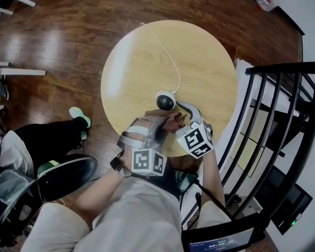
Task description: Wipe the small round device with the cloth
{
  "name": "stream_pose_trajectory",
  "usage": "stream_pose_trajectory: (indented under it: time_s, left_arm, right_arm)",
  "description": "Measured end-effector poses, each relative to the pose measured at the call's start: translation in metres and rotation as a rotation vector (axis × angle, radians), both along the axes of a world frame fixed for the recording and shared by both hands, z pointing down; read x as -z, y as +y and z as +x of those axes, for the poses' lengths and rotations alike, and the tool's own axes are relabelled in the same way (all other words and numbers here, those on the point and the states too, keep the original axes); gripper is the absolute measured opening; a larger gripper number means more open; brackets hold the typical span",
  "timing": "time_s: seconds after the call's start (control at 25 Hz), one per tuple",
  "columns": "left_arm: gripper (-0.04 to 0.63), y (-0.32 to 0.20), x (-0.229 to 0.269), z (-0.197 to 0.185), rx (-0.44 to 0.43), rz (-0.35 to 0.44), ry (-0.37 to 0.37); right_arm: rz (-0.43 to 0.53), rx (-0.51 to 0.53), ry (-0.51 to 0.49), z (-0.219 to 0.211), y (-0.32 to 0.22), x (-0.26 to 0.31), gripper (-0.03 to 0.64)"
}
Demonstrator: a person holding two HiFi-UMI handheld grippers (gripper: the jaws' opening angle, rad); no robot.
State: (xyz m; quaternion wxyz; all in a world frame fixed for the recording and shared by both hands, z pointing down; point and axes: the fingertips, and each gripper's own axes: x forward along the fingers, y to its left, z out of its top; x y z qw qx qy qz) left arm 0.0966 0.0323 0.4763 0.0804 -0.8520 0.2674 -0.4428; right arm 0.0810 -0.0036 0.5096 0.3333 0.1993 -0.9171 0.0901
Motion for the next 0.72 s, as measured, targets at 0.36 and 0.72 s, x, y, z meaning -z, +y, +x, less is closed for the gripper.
stream_pose_trajectory:
  time_s: [0.36,0.72]
  left_arm:
    - [0.069,-0.029,0.066,-0.030,0.095,-0.093,0.461]
    - [0.071,-0.100,0.140,-0.053,0.111,-0.012,0.721]
  right_arm:
    - [-0.092,-0.223,-0.264,0.029,0.004,0.037,0.285]
    - [0.126,-0.414,-0.484,0.036,-0.031,0.151,0.218]
